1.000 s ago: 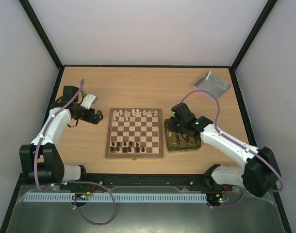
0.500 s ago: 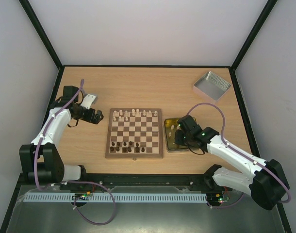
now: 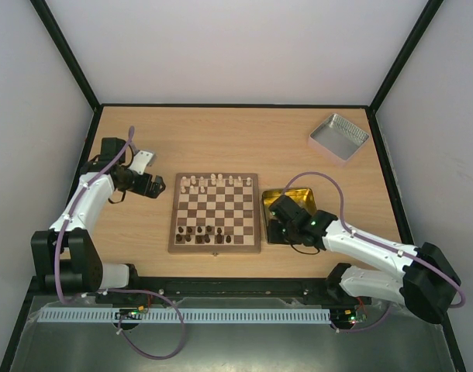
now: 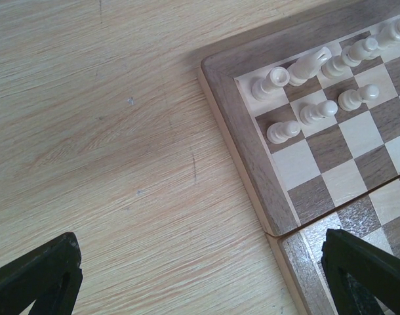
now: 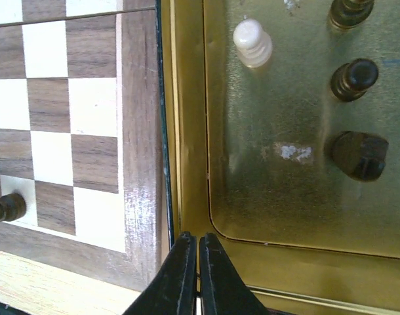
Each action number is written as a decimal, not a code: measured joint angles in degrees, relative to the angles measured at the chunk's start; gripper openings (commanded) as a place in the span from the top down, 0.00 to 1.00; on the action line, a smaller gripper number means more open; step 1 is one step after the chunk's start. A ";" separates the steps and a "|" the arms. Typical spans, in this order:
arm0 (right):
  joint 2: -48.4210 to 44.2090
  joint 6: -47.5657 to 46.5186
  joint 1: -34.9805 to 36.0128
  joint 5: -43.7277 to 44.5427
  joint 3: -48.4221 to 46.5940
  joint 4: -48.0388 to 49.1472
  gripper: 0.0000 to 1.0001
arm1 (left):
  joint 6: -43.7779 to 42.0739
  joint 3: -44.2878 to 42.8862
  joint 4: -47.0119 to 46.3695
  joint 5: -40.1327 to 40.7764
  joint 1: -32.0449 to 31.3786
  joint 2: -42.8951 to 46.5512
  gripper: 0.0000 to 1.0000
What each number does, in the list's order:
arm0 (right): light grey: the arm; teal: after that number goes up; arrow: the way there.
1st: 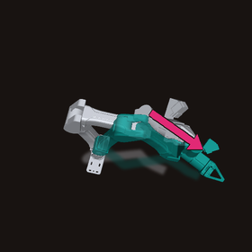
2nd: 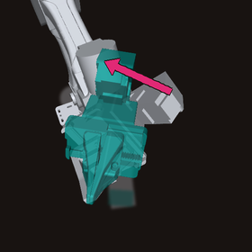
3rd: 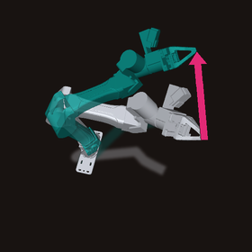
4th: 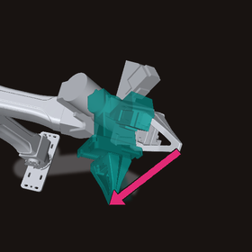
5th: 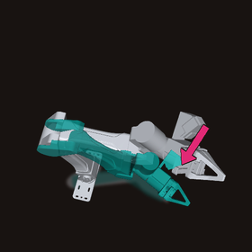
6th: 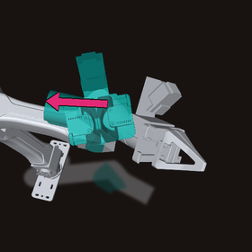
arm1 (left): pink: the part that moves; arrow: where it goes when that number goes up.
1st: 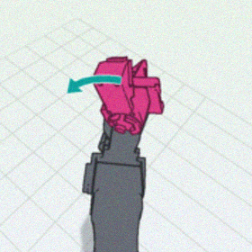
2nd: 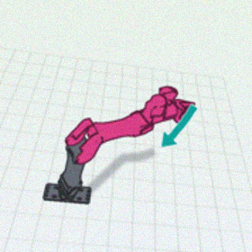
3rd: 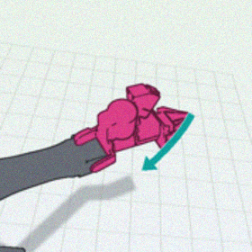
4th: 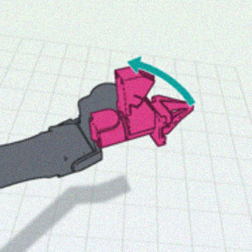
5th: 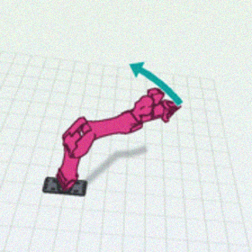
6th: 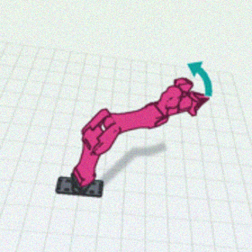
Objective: Set up the chess pieces on the board
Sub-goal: Move the storage box to the center of the board.
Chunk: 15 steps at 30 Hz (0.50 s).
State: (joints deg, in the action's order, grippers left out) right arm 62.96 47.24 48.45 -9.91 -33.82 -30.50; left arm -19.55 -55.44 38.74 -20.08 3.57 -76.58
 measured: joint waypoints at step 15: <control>4.00 0.94 1.20 -0.61 -0.74 2.67 0.90 | 0.55 0.35 -0.68 -0.02 0.11 0.02 0.01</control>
State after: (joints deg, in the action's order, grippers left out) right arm 66.96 48.18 49.65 -10.52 -34.57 -27.83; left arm -19.00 -55.09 38.06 -20.10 3.68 -76.55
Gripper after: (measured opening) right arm 0.052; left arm 0.990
